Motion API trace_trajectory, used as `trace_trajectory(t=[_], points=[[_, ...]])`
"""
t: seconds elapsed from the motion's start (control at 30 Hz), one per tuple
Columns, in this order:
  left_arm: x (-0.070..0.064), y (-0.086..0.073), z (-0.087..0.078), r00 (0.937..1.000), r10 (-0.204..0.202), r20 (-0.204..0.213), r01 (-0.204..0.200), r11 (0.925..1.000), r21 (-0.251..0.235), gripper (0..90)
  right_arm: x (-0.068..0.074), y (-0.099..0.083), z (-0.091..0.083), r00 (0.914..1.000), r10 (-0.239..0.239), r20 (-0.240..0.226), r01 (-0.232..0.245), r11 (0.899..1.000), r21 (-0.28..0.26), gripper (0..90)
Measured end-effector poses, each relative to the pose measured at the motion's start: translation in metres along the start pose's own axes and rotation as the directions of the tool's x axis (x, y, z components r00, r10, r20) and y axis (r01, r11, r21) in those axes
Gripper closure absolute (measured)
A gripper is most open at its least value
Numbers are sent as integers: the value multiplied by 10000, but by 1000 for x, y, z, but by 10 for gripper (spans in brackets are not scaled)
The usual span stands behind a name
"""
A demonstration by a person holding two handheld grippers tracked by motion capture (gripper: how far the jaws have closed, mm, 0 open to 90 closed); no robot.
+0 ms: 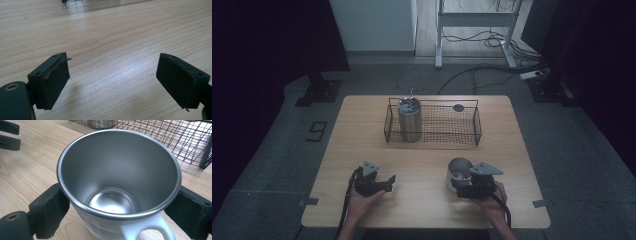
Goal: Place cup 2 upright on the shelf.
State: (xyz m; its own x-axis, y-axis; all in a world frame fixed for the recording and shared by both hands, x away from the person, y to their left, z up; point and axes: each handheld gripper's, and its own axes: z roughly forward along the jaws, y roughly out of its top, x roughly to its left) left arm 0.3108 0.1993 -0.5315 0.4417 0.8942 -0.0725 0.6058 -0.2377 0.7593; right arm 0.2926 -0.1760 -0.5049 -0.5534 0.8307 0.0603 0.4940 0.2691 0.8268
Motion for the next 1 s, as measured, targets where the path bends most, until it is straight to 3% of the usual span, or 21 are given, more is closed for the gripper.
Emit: trace_trajectory(t=[1.0], points=[[2,0,0,10000,-50,-23,50,10000,16,113,-5,4,-10,9999,-93,119,97,9995,-295,89]])
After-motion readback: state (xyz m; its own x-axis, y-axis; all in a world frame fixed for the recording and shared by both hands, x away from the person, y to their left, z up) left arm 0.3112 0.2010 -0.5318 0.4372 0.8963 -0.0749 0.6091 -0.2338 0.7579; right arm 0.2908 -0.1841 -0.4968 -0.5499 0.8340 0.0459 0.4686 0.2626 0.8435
